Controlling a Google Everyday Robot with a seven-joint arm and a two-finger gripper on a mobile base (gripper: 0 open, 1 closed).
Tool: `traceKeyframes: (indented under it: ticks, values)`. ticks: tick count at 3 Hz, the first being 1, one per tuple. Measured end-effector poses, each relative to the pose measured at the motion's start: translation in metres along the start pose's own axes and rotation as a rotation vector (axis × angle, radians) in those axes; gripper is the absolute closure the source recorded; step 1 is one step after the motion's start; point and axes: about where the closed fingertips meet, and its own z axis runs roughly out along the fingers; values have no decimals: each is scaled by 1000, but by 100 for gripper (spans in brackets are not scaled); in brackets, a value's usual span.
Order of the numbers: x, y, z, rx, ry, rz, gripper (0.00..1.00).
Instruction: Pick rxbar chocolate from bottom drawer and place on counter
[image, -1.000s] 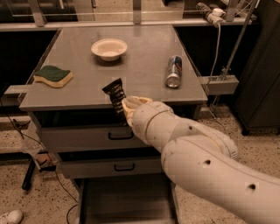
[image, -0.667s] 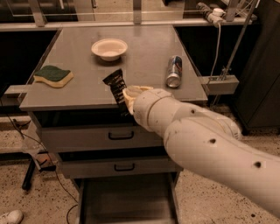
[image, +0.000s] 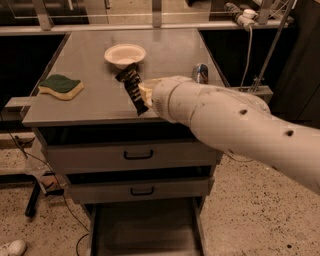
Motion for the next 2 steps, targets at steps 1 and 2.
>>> traceKeyframes:
  ticks: [1, 2]
  values:
    - [-7, -6, 24, -27, 22, -18, 100]
    - [-11, -9, 55, -53, 47, -40, 100]
